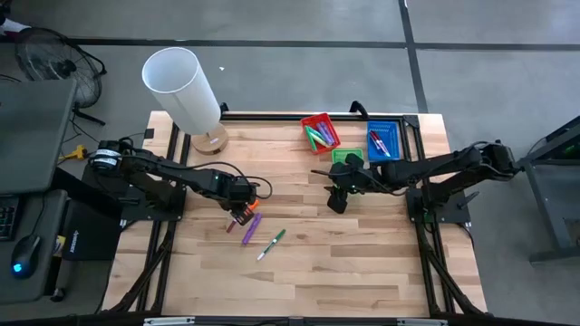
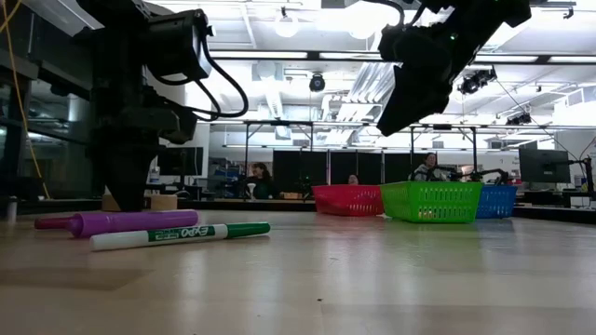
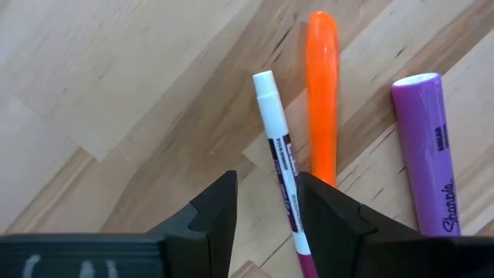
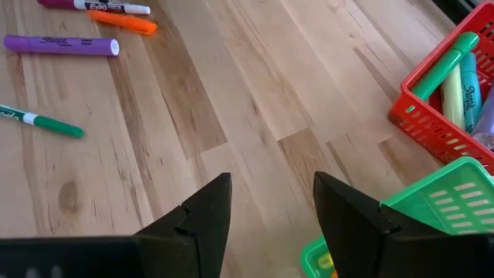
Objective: Pick & Place Markers
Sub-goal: Put the dark purple marker in the blue bin
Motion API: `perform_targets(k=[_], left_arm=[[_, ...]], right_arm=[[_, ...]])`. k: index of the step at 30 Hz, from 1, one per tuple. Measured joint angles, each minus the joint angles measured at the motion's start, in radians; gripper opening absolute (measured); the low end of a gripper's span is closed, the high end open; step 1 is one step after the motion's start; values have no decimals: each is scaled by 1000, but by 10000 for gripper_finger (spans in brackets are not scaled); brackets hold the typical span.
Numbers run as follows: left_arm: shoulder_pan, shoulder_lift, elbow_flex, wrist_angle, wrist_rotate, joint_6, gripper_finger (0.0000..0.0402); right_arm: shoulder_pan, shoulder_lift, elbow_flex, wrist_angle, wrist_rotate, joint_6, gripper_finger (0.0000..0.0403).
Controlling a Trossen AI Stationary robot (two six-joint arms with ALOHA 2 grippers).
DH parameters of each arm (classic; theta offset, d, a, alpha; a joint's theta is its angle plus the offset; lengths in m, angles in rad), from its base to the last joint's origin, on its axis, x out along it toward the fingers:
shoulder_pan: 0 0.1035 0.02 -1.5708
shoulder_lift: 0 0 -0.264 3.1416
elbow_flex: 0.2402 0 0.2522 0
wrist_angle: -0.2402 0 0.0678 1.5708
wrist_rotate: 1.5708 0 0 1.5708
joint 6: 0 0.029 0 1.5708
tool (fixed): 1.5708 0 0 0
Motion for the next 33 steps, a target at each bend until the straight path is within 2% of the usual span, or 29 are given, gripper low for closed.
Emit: perform_targets(k=[33], left_arm=[[0,0,0,19,2,7,133]], right_arm=[[0,0,0,0,-2,22,172]])
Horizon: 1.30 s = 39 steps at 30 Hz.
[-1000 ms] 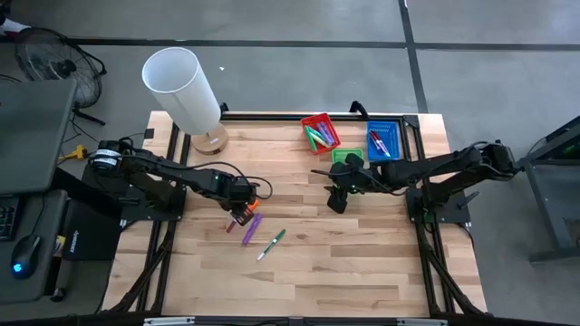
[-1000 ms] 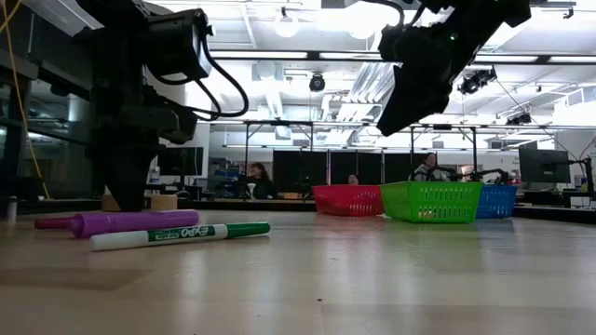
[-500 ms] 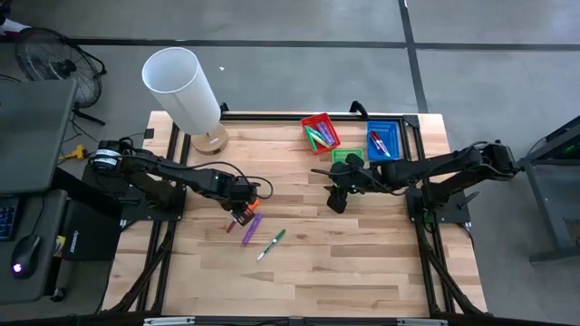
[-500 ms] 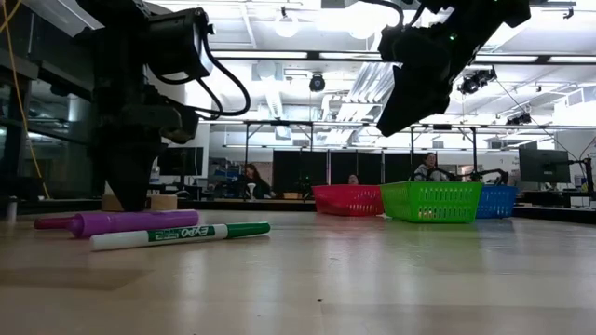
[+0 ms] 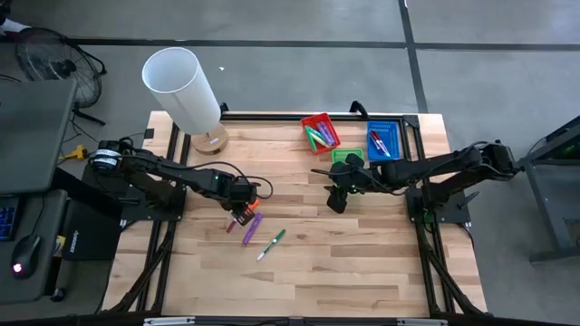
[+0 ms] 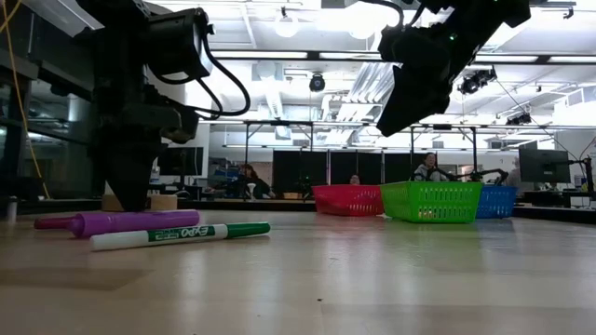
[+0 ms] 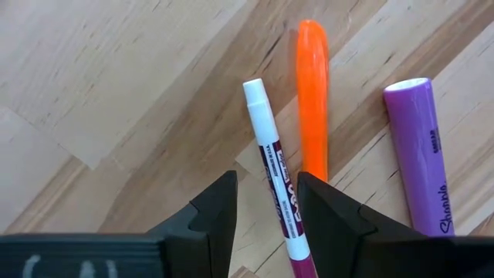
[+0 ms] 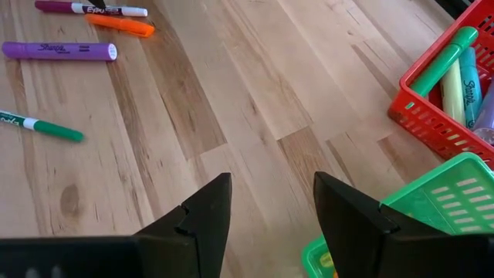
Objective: Pick & Place Markers
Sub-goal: Put the dark purple marker in the blue bin
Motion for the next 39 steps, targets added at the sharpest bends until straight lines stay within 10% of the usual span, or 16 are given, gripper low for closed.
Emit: perform_targets(k=[39], left_arm=[[-30,127,6,-24,28,-101,133]], right_arm=[[54,0,0,-5,50,11,174]])
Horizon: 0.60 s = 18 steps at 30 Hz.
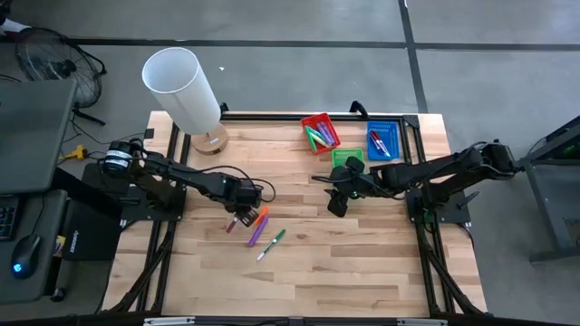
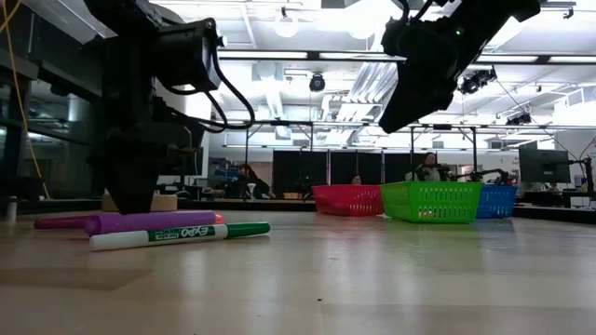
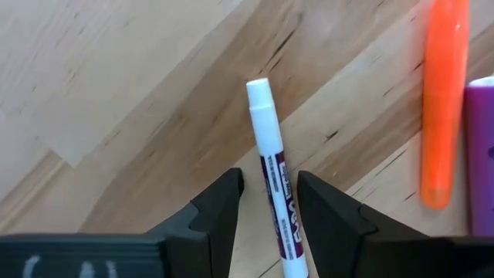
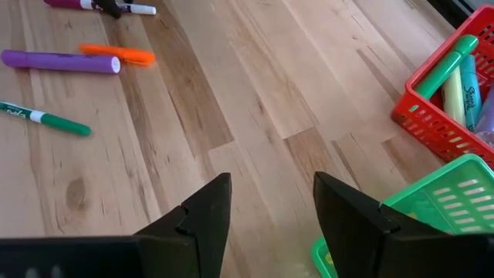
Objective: Pick & Place Markers
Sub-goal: Put the dark purple marker in the blue bin
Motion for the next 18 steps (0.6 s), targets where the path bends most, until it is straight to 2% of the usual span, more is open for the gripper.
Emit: perform_targets(k=[12,18], left_arm=[[-101,1,-3,-35,-24,-138,133],[-107,1,-3,-37,-10,-151,133]], right_arm=[[0,0,0,0,-1,0,172],[0,0,0,0,0,0,170]])
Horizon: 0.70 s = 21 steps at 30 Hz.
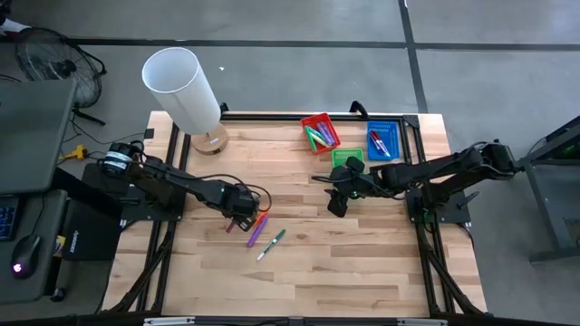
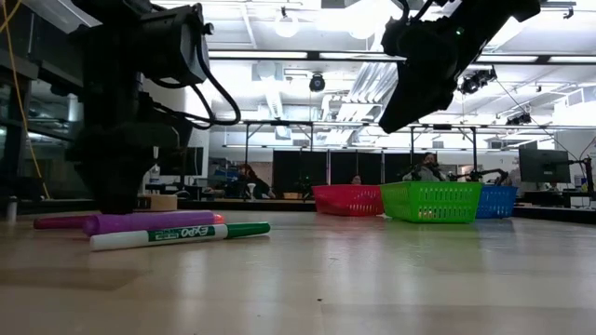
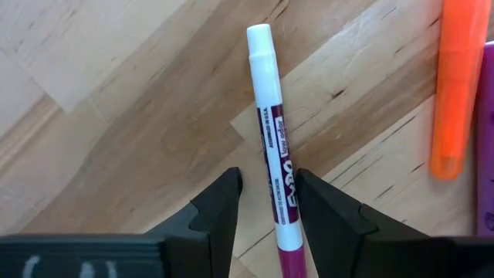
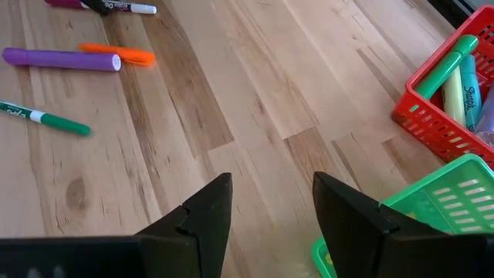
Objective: Pick & Place Markers
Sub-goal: Put the dark purple marker in the blue bin
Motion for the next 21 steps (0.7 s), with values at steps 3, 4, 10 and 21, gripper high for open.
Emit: perform_targets(k=[3,4,10,21], left_arm=[[0,0,0,0,5,-10,133],[0,0,0,1,5,-14,133],[0,0,-4,23,7,-16,109],[0,0,-3,31,13,-15,27]], right_arm=[[0,0,0,0,1,-1,170],[0,0,0,0,2,-2,170],[0,0,0,0,21,-3,169],[0,0,0,0,27,-3,169]])
